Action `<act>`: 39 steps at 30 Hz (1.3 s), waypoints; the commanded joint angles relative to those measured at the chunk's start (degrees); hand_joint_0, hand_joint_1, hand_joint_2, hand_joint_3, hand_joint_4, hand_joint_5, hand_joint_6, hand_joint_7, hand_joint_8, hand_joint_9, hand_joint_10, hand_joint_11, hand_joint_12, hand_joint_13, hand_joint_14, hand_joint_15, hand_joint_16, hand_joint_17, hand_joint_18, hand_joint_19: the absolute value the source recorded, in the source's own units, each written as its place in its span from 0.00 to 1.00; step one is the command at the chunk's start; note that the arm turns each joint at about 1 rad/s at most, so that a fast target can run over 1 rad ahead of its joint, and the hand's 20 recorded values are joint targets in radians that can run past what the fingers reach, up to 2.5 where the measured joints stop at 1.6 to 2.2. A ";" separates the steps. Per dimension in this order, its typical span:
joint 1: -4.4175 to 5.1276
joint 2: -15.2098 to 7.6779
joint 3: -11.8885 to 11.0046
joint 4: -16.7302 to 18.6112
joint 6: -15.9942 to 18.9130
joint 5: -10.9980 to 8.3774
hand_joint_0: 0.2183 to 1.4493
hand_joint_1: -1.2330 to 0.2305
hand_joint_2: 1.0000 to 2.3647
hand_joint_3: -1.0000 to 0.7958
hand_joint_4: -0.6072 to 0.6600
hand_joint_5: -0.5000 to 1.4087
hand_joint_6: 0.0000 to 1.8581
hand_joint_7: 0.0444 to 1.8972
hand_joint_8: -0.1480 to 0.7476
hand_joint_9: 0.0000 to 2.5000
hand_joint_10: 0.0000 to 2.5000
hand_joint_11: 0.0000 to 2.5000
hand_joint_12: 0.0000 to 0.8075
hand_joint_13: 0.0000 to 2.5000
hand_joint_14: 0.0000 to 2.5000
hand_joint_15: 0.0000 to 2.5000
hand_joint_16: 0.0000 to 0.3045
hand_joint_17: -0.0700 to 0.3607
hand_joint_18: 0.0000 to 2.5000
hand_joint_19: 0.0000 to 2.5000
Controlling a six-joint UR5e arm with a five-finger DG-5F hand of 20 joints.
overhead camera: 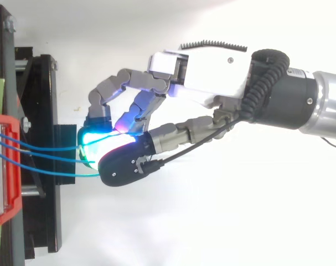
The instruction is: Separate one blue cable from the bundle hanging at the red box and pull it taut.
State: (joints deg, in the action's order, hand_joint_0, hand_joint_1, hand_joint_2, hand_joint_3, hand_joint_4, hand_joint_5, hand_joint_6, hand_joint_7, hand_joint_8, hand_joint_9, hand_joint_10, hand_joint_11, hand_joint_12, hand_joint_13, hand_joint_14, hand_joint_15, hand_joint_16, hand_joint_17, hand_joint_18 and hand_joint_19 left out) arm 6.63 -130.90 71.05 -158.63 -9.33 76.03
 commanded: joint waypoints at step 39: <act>-0.04 -0.06 -0.21 -0.10 0.27 -0.09 0.27 0.47 0.00 0.28 0.58 0.16 0.41 0.55 0.53 0.44 0.01 0.46 0.51 0.40 0.01 0.34 0.16 0.42 0.36 0.28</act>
State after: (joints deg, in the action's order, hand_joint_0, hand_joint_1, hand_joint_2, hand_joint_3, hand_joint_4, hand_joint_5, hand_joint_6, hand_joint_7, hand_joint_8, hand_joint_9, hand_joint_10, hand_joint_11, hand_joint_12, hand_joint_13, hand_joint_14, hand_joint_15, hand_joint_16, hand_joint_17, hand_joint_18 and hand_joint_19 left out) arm 6.62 -130.88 70.83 -158.73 -9.05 75.99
